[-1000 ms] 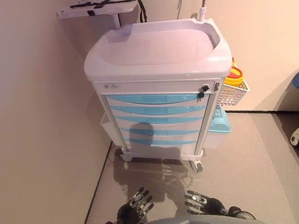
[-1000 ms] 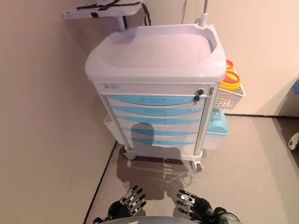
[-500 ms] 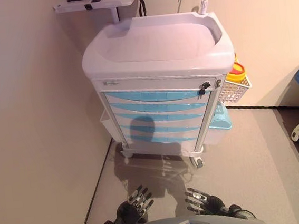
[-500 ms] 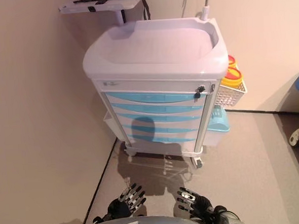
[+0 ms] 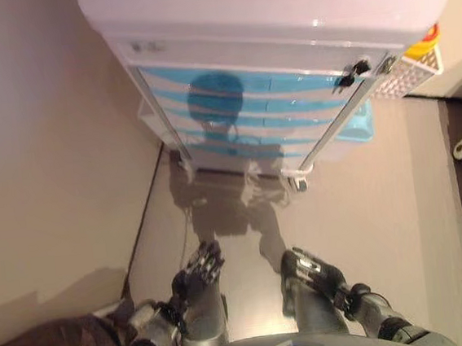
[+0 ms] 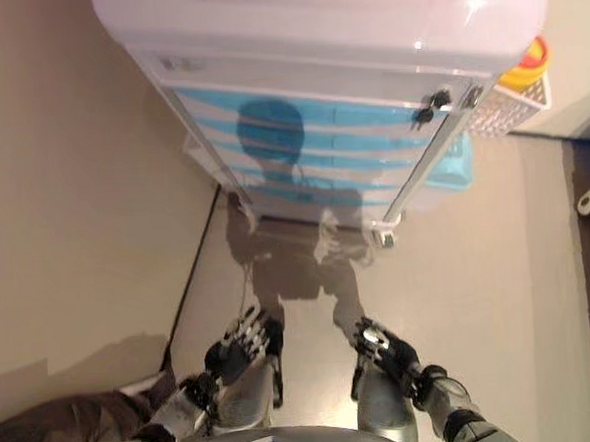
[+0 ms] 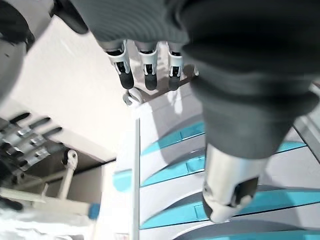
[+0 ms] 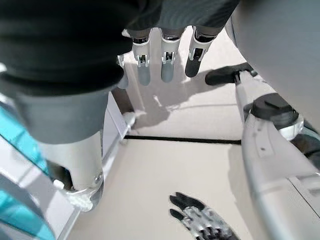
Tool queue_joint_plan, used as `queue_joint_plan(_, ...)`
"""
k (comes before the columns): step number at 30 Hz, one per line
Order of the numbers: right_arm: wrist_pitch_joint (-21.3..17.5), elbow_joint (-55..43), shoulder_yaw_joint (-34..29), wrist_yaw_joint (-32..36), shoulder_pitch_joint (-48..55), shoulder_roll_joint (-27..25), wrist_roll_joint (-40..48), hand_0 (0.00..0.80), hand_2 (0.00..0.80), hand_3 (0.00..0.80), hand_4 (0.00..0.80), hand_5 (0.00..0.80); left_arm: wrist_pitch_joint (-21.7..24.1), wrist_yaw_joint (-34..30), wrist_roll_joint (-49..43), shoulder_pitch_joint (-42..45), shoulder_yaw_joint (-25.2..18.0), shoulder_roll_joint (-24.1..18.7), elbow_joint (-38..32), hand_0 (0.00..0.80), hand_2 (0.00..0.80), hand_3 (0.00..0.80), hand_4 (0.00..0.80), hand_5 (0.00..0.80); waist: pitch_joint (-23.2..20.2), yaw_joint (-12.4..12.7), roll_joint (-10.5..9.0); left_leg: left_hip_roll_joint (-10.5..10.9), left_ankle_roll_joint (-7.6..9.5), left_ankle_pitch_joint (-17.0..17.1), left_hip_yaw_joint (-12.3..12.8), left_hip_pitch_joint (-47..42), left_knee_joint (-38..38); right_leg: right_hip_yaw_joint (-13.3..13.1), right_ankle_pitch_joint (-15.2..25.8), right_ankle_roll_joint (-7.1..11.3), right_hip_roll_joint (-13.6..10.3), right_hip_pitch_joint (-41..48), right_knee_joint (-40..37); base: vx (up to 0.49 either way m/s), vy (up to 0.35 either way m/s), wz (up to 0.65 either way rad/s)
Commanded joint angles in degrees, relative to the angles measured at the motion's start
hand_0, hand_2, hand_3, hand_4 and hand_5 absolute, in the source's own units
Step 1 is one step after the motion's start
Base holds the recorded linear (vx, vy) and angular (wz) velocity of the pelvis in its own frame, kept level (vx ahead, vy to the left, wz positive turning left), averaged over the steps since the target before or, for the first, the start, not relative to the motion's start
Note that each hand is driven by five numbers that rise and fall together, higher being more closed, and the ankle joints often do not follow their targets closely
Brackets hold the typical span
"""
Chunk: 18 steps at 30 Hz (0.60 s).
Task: Open the drawer and pick up the medicine
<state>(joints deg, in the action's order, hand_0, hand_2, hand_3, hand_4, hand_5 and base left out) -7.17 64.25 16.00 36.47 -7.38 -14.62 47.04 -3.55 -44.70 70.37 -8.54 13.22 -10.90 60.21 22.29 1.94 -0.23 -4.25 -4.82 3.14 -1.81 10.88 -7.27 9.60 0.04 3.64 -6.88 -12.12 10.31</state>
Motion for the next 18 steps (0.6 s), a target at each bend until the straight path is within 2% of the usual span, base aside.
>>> queue_joint_plan(1,0.21,-6.07,2.49,-1.89,2.75,0.27,1.68,0.0,0.0,0.0,0.0,0.0,0.06,-1.88,6.05,-1.93,0.4,3.38,-5.08,0.0,0.0,0.0,0.0,0.0,2.99,-0.77,-0.67,4.81,4.16,-6.33,0.56,5.08,-8.42,-2.37,-4.54,0.34,1.73,-6.42,11.52,-0.082,-0.005,0.06)
queue_joint_plan(9,1.56,-9.4,3.31,-3.05,0.28,-0.22,2.96,0.0,0.0,0.0,0.0,0.0,-2.57,0.57,19.77,-9.47,-1.69,3.16,-8.44,0.0,0.0,0.0,0.0,0.0,6.87,-2.51,-2.87,4.93,4.48,-6.6,1.12,11.33,-13.18,-4.09,-3.18,0.37,2.87,-11.54,13.31,-0.019,-0.003,-0.01)
queue_joint_plan(14,3.03,-10.04,3.54,-3.08,-0.62,-0.21,3.41,0.0,0.0,0.0,0.0,0.0,-2.31,1.36,26.51,-13.88,-3.83,3.19,-8.89,0.0,0.0,0.0,0.0,0.0,7.51,-3.7,-3.95,4.34,4.39,-6.59,1.66,13.88,-15.22,-4.81,-2.43,0.47,3.35,-13.59,13.84,0.011,0.005,-0.02)
queue_joint_plan(18,3.95,-10.02,3.92,-2.57,-1.05,-0.83,3.29,0.0,0.0,0.0,0.0,0.0,-2.17,3.5,29.42,-18.52,-5.59,1.58,-9.31,0.0,0.0,0.0,0.0,0.0,7.51,-4.78,-4.57,4.03,4.25,-6.58,2.38,15.21,-16.04,-5.51,-1.83,0.57,3.39,-14.77,13.57,0.033,0.026,-0.04)
